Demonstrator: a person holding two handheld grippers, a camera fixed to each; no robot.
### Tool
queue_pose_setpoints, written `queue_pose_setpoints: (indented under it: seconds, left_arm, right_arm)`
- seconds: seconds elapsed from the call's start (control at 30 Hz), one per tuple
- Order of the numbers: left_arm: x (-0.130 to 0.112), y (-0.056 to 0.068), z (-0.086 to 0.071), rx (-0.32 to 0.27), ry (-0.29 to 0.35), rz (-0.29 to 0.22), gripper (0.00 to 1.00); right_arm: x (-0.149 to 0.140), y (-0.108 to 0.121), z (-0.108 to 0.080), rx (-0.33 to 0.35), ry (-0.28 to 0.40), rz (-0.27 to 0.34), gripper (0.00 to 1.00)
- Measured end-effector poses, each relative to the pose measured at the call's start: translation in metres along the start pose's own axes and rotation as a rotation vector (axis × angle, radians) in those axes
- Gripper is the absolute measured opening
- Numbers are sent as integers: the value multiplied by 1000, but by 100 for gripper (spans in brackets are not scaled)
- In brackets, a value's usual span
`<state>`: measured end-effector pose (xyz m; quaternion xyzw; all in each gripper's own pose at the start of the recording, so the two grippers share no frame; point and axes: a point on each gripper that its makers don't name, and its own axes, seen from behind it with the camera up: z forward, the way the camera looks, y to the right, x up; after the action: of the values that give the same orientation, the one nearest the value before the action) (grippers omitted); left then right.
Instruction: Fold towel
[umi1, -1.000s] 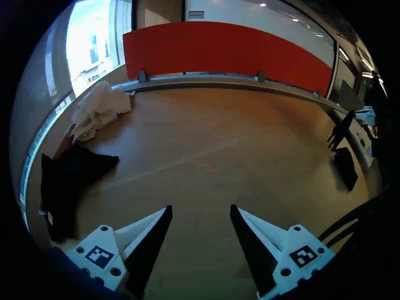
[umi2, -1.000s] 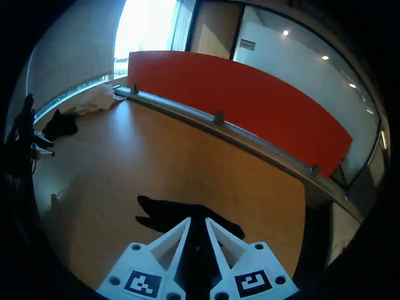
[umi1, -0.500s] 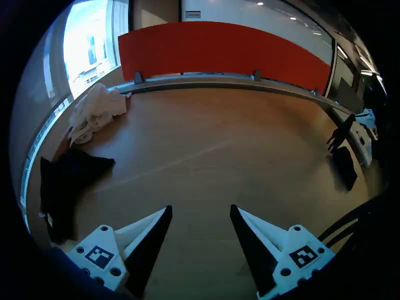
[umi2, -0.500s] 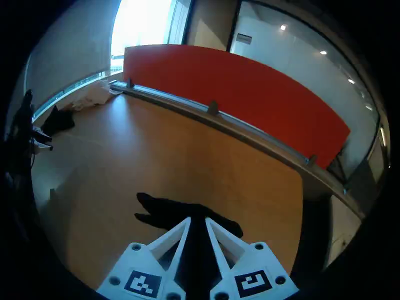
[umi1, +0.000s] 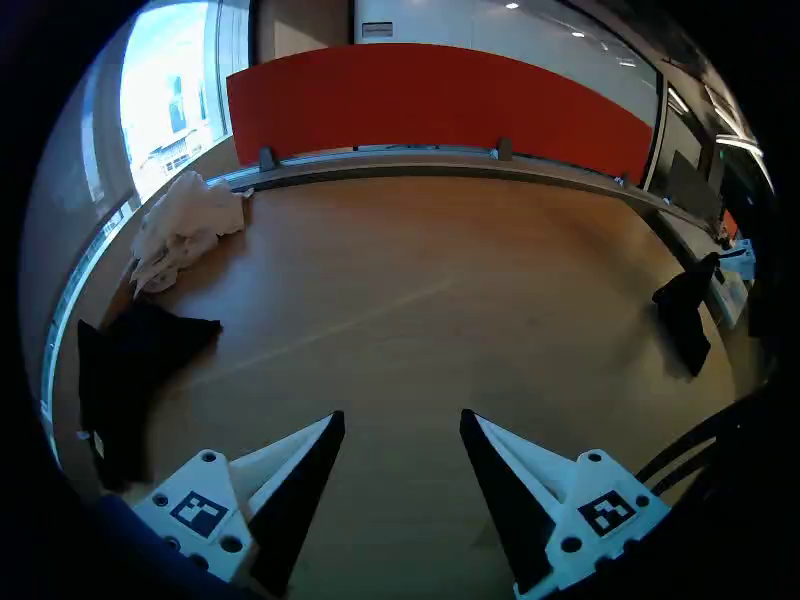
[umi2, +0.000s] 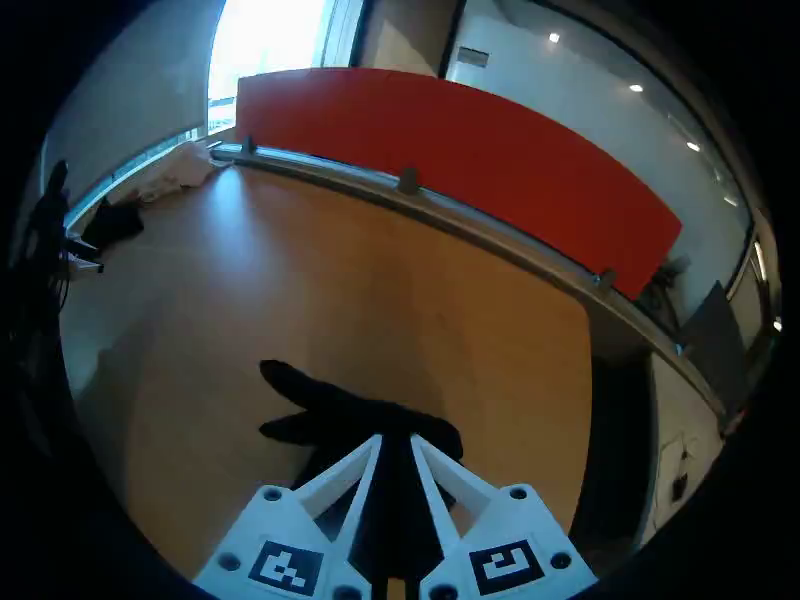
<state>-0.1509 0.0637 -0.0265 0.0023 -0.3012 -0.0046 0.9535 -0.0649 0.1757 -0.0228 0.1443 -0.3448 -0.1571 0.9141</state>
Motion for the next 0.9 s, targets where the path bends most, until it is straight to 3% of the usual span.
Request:
queue_pose_setpoints:
  seconds: [0.27,0.57,0.9]
  left_arm:
    - [-5,2,-1,-10,-3,10,85]
    - [-6,1,-4,-15,-3,24,85]
    - [-9,-3,-9,-11,1,28,85]
  right_arm:
    - [-56,-1,-14,-32,-82,12,4]
    - [-76,-7,-18,-46,-102,54,4]
    - [-116,-5,-15,-80,-173,101,4]
